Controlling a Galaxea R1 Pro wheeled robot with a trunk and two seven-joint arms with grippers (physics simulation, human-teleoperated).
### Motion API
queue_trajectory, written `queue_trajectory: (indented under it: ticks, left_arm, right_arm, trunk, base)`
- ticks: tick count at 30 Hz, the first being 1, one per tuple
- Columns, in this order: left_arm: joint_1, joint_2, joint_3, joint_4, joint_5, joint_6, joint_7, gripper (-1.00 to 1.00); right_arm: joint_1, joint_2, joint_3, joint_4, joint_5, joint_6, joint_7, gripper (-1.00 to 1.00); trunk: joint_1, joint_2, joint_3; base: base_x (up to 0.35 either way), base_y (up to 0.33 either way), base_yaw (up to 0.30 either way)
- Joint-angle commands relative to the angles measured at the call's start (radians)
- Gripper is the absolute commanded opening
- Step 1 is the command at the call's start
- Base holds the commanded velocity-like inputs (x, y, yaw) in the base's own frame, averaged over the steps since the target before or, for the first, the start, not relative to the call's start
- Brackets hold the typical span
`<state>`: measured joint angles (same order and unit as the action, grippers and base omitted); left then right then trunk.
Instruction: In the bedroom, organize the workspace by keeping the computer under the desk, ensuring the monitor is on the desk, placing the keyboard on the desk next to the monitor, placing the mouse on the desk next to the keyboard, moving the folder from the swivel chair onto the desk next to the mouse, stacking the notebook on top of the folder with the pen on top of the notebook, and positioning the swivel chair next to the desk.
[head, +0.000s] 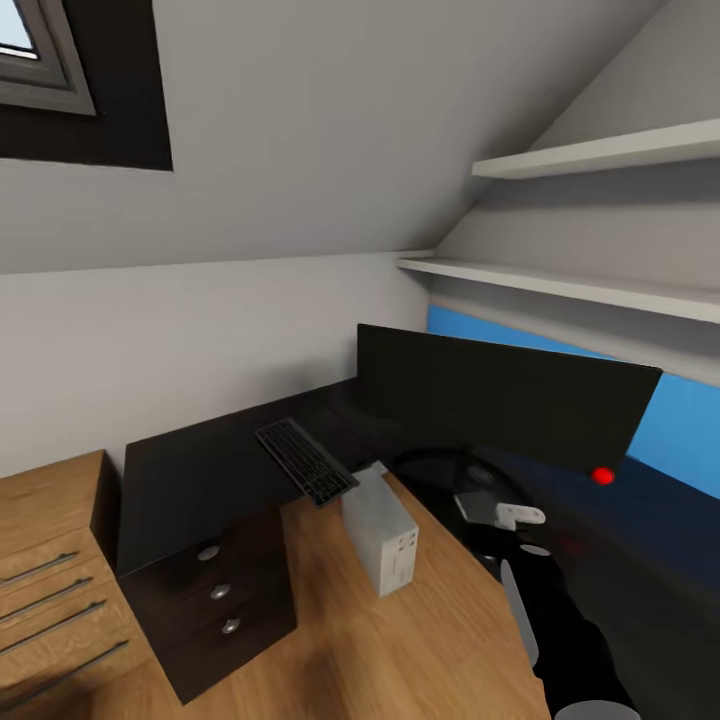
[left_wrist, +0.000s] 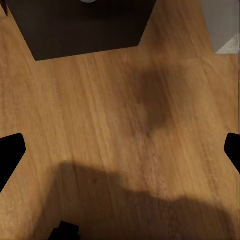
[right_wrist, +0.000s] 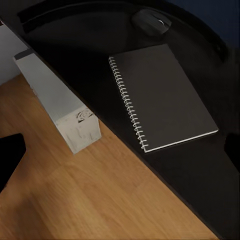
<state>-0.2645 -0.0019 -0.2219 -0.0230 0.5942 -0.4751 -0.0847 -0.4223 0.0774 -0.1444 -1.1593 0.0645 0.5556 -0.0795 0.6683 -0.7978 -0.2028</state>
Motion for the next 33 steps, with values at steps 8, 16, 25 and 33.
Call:
queue_trajectory:
  ticks: [8, 16, 25, 33]
  left_arm:
    - [-0.001, 0.000, -0.005, 0.002, 0.012, -0.003, -0.006, 1.00]
    - [-0.001, 0.000, -0.005, 0.002, 0.012, -0.003, -0.006, 1.00]
    - [-0.001, 0.000, -0.005, 0.002, 0.014, -0.003, -0.006, 1.00]
    - [-0.001, 0.000, -0.004, 0.002, 0.015, -0.005, -0.006, 1.00]
  right_arm:
    - [-0.001, 0.001, -0.001, 0.000, 0.007, 0.005, 0.001, 1.00]
    - [-0.001, 0.003, -0.001, 0.002, 0.006, 0.006, 0.001, 1.00]
    - [-0.001, 0.004, -0.001, 0.003, 0.006, 0.006, 0.001, 1.00]
    - [-0.001, 0.000, -0.003, 0.017, 0.012, 0.002, -0.002, 1.00]
  trunk:
    - [0.000, -0.001, -0.004]
    - [0.000, -0.001, -0.004]
    - [0.000, -0.001, -0.004]
    - [0.000, -0.001, -0.004]
  base:
    - [0.000, 0.000, -0.206]
    - [0.000, 0.000, -0.044]
    - [0.000, 0.000, -0.006]
    - [0.141, 0.000, 0.000]
